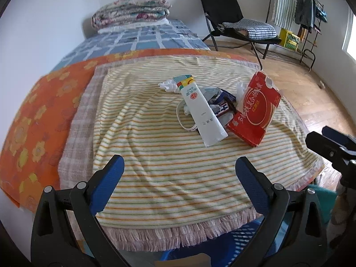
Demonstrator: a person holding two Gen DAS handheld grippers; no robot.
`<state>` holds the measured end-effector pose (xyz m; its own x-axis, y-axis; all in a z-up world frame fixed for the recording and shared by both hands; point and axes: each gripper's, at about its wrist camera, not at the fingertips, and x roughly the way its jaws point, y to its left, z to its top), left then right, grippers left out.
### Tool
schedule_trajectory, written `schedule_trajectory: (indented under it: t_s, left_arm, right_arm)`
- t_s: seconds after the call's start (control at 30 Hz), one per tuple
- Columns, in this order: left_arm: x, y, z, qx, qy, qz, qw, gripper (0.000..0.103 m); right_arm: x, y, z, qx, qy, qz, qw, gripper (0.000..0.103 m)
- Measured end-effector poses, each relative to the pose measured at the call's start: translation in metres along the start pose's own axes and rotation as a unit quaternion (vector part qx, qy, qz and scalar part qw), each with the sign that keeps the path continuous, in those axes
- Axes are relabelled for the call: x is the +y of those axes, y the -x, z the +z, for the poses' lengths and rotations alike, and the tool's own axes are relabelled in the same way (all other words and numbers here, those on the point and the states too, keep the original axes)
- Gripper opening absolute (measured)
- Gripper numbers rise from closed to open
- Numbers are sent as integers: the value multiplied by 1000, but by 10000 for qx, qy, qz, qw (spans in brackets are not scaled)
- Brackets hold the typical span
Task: Collect trash
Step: 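Grasp the white tube with the left gripper while the right gripper grasps the red tissue box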
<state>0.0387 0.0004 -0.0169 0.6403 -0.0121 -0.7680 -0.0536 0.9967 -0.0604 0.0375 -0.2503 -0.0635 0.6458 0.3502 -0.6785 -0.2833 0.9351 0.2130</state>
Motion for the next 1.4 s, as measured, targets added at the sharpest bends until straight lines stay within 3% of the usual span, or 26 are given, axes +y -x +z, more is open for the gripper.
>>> schedule_trajectory:
  t_s: [0.2, 0.27, 0.6, 0.73, 0.9, 1.1, 1.17, 1.2, 1.33, 1.4]
  left_arm:
    - [18, -9, 22, -66, 278, 191, 9994, 101]
    - [23, -16, 26, -3, 425, 128, 9990, 97]
    - [14, -65, 31, 658, 666, -323, 9951, 77]
    - [7, -80, 38, 762, 633, -395, 9943, 68]
    - [-8, -97, 50, 794, 546, -544, 9939, 67]
    - [-23, -123, 59, 884, 368, -514, 9941, 67]
    - [-23, -133, 58, 1015, 377, -491, 9929, 56]
    - [-21, -138, 57, 1091, 384, -479, 9921, 50]
    - [-2, -142, 53, 1166, 617, -472, 9901, 44]
    - [8, -140, 53, 1160, 710, -472, 9896, 37]
  right_arm:
    - [-19, 0, 8, -312, -291, -254, 9988, 103]
    - [-24, -4, 14, -274, -371, -283, 9985, 103]
    - [-51, -68, 53, 473, -943, -53, 9944, 103]
    - [-74, -89, 56, 838, -1431, 398, 9853, 102]
    - [-85, -113, 51, 1149, -1764, 725, 9749, 87]
    - [-75, -134, 54, 1274, -1741, 900, 9723, 87]
    - [-74, -140, 56, 1299, -1696, 875, 9730, 86]
    - [-74, -143, 56, 1335, -1686, 873, 9727, 80]
    - [-76, -149, 53, 1453, -1831, 1070, 9664, 62]
    - [-77, -146, 54, 1410, -1869, 1162, 9652, 55]
